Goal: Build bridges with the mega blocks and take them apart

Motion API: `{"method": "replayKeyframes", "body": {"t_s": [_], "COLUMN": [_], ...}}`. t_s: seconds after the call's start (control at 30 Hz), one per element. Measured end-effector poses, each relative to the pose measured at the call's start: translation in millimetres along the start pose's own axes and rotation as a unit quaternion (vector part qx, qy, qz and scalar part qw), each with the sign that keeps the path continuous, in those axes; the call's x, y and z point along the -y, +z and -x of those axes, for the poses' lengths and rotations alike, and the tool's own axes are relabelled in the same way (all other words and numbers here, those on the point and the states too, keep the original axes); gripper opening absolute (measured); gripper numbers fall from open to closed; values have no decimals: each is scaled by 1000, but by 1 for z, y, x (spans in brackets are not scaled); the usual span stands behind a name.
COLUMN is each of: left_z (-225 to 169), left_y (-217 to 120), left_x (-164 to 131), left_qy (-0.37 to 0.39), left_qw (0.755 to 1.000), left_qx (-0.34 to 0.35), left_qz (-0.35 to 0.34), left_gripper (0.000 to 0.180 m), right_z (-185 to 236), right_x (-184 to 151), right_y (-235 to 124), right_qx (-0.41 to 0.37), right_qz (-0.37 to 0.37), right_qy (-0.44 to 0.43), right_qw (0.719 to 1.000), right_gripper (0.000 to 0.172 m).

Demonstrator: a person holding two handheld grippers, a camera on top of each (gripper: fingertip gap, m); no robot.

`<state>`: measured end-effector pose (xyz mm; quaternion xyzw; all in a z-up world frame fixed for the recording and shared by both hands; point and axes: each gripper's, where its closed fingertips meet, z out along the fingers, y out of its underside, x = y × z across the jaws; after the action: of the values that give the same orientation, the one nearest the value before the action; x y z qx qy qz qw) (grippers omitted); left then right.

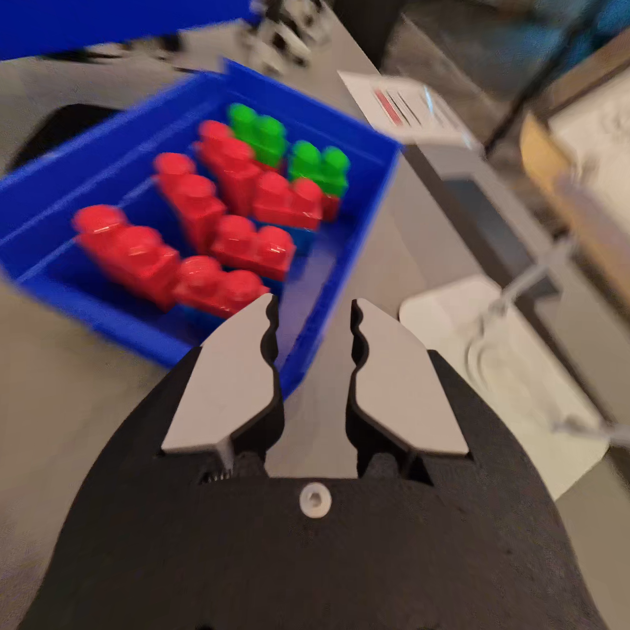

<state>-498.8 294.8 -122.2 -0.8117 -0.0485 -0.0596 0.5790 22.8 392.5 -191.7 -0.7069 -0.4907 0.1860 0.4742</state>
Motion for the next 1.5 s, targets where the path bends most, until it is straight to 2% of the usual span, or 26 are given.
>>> {"method": "replayKeyframes", "body": {"t_s": [0.07, 0.13, 0.2, 0.33, 0.4, 0.47, 0.63, 0.9, 1.07, 1.17, 1.2, 1.23, 1.27, 1.37, 1.43, 1.5], "left_z": [3, 6, 7, 7, 8, 9, 15, 21, 21, 17, 15, 14, 11, 0, -16, -44], "left_y": [-5, -7, -8, -7, -8, -10, -16, -20, -18, -16, -15, -14, -14, -16, -19, -17], "left_x": [1, 1, 3, 5, 5, 6, 11, 11, 9, 9, 10, 10, 12, 21, 32, 44], "left_qy": [0, 0, 0, -5, -7, -9, -18, -27, -29, -28, -27, -25, -25, -20, -14, 4], "left_qw": [1000, 1000, 1000, 1000, 1000, 1000, 999, 999, 999, 999, 999, 999, 999, 998, 996, 993], "left_qx": [5, 11, 15, 15, 16, 16, 18, 17, 16, 11, 9, 9, 8, 4, -3, -9], "left_qz": [-3, -5, -8, -18, -20, -23, -35, -40, -40, -40, -41, -41, -44, -65, -91, -121], "left_gripper": [5, 6, 6, 6, 6, 6, 6, 6, 6, 6, 6, 6, 6, 6, 6, 6], "right_z": [37, 78, 108, 134, 140, 143, 138, 94, 63, 57, 58, 59, 60, 63, 70, 72], "right_x": [17, 12, 2, -39, -48, -55, -36, 19, 42, 49, 49, 52, 59, 93, 122, 155], "right_y": [-20, -22, -13, 11, 26, 38, 76, 192, 247, 263, 264, 262, 258, 223, 184, 133], "right_qx": [64, 145, 193, 253, 258, 262, 251, 144, 88, 79, 90, 95, 98, 103, 129, 159], "right_qz": [-16, 28, 68, 160, 179, 201, 219, 265, 287, 300, 306, 306, 295, 220, 140, 24], "right_qy": [-144, -251, -328, -429, -445, -454, -414, -267, -203, -183, -178, -170, -168, -145, -80, 5], "right_qw": [987, 957, 922, 852, 839, 827, 847, 915, 932, 933, 931, 932, 936, 959, 979, 987], "right_gripper": [39, 43, 56, 36, 27, 27, 27, 27, 26, 26, 33, 52, 58, 50, 49, 47]}}
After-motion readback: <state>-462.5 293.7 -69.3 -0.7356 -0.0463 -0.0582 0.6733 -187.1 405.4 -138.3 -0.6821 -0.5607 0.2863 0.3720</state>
